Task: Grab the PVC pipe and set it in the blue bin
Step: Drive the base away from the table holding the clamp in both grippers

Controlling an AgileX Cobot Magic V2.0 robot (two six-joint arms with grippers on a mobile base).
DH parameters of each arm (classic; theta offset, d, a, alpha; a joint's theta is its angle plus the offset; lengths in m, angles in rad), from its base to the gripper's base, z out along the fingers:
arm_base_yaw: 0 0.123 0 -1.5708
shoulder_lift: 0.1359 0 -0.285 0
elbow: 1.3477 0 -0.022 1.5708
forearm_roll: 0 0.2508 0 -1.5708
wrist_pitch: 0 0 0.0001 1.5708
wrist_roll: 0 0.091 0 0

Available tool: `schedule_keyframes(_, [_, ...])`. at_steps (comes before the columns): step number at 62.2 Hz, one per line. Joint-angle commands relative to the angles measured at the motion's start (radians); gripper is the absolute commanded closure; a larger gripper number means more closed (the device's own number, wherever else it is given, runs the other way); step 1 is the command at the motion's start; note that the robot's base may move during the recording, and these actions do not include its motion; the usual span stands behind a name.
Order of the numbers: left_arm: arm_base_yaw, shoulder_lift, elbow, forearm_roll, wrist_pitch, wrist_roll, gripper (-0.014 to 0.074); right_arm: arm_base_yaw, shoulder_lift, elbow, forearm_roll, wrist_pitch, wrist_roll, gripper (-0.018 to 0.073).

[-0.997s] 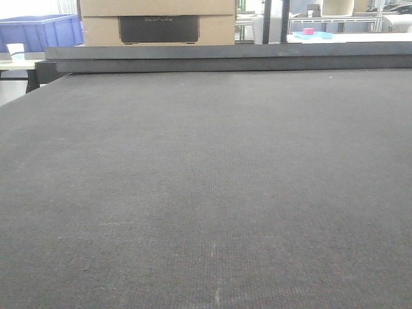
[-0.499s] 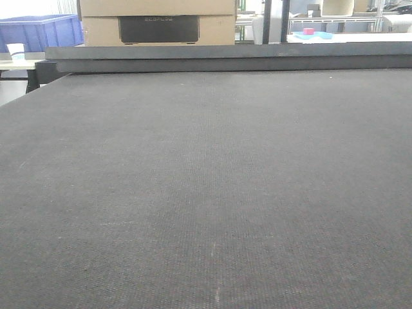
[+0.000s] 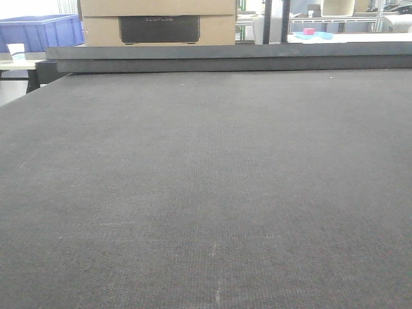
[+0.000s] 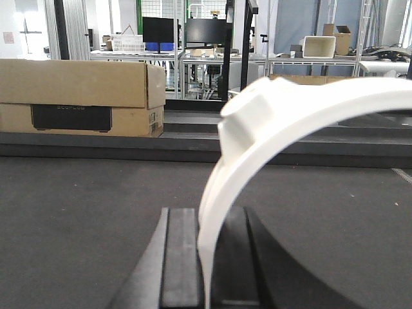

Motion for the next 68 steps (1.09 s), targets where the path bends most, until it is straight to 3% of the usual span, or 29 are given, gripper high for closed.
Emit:
schedule_keyframes(1, [0.002, -0.004, -0.008, 0.001, -0.027, -0.005, 0.0708, -0.007, -0.005, -0.001, -0.015, -0.016, 0.000, 0.0727])
schedule_keyframes(68, [0.002, -0.004, -0.008, 0.001, -0.027, -0.005, 0.0708, -0.007, -0.005, -0.001, -0.015, -0.016, 0.000, 0.0727])
